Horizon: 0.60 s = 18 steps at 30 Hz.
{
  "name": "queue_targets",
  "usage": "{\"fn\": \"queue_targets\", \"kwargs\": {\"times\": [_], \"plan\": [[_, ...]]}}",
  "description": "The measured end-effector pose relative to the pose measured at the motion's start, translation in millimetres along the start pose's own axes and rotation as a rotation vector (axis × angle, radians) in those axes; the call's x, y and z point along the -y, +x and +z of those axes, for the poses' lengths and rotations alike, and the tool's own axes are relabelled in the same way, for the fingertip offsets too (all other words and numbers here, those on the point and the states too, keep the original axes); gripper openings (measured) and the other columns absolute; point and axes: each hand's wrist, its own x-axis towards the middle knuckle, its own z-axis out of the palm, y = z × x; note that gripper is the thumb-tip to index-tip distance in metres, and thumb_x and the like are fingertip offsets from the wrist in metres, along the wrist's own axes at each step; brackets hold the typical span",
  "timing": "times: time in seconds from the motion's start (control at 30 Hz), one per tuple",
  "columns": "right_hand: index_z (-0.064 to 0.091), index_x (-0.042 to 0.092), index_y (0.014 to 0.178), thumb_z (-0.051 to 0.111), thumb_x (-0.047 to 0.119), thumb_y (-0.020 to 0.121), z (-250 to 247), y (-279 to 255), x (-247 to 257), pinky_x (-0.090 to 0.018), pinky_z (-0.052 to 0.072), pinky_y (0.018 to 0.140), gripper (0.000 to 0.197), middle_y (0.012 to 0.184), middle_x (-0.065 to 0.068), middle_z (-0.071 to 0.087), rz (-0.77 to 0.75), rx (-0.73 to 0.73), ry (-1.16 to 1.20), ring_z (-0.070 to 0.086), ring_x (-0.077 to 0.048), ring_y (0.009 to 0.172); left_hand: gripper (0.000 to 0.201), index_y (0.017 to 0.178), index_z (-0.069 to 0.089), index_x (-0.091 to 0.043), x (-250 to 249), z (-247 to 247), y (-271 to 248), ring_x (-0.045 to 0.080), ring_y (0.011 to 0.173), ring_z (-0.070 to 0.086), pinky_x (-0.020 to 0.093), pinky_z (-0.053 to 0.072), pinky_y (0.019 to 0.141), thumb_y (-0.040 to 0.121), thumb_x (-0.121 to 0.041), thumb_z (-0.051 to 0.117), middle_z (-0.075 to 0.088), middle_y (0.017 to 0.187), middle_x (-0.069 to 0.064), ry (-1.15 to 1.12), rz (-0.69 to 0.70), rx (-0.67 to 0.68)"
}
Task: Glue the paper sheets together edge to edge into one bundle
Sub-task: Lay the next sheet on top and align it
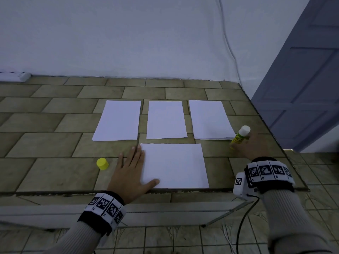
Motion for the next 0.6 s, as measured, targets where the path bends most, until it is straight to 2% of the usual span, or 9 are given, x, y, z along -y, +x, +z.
{"fn": "queue_targets", "kwargs": {"times": [0.07,0.17,0.23,0.33,0.4,0.5,0.6], "plan": [[0.043,0.011,0.062,0.063,0.026,0.088,1.9,-8.7,0.1,-0.026,0.032,0.053,0.036,0.062,-0.007,0.051,0.033,0.154,-0.113,0.046,-0.019,0.056,0.117,0.155,0.005,-0.007,0.0,0.3,0.0,0.022,0.149,-0.009,0.052,0.001,0.120,0.073,-0.091,-0.004,-0.009,0.161,0.005,-0.003,0.002,-0.004],[0.047,0.011,0.065,0.058,0.026,0.091,10.7,-24.5,12.2,-0.025,0.036,0.054,0.032,0.066,-0.005,0.052,0.002,0.327,-0.194,0.049,-0.016,0.060,0.116,0.155,0.004,-0.007,0.4,1.1,0.4,0.023,0.149,-0.009,0.053,0.001,0.120,0.074,-0.090,-0.004,-0.008,0.162,0.007,-0.004,0.001,-0.001],[0.055,0.007,0.070,0.058,0.021,0.090,18.3,-28.5,32.3,-0.025,0.040,0.056,0.025,0.069,-0.005,0.056,-0.118,0.319,-0.198,0.051,-0.016,0.063,0.114,0.154,0.007,-0.005,0.6,1.5,0.3,0.024,0.150,-0.004,0.055,0.006,0.120,0.077,-0.088,-0.002,-0.003,0.162,0.009,-0.010,0.004,-0.009],[0.063,0.006,0.089,0.058,0.015,0.088,27.9,-20.3,67.4,-0.027,0.045,0.074,0.010,0.089,-0.007,0.062,-0.293,0.175,-0.100,0.056,-0.019,0.082,0.107,0.153,0.013,-0.002,-0.2,0.9,-1.2,0.026,0.149,0.002,0.057,0.013,0.118,0.084,-0.082,-0.001,0.003,0.161,0.011,-0.016,0.006,-0.021],[0.060,0.006,0.102,0.059,0.016,0.089,36.9,-5.4,83.6,-0.028,0.043,0.082,0.017,0.103,-0.009,0.061,-0.337,0.103,-0.095,0.056,-0.022,0.098,0.104,0.153,0.011,-0.002,-0.5,0.2,-1.9,0.025,0.149,0.002,0.056,0.013,0.118,0.085,-0.080,-0.003,0.002,0.160,0.011,-0.032,0.005,-0.024],[0.049,0.003,0.122,0.057,0.025,0.093,50.4,15.8,99.8,-0.035,0.041,0.090,0.037,0.125,-0.016,0.050,-0.258,0.110,-0.230,0.046,-0.030,0.118,0.102,0.152,0.007,-0.002,0.0,0.3,-1.3,0.024,0.149,0.001,0.055,0.011,0.119,0.086,-0.080,-0.002,0.001,0.161,0.009,-0.052,0.003,-0.026],[0.044,0.002,0.128,0.057,0.038,0.092,60.7,31.3,103.9,-0.046,0.039,0.103,0.052,0.136,-0.018,0.043,-0.110,0.204,-0.364,0.039,-0.035,0.128,0.105,0.152,-0.001,-0.003,0.3,-0.2,-1.5,0.020,0.149,-0.007,0.052,0.005,0.120,0.083,-0.082,-0.007,-0.006,0.161,0.007,-0.051,-0.004,-0.015]]}}
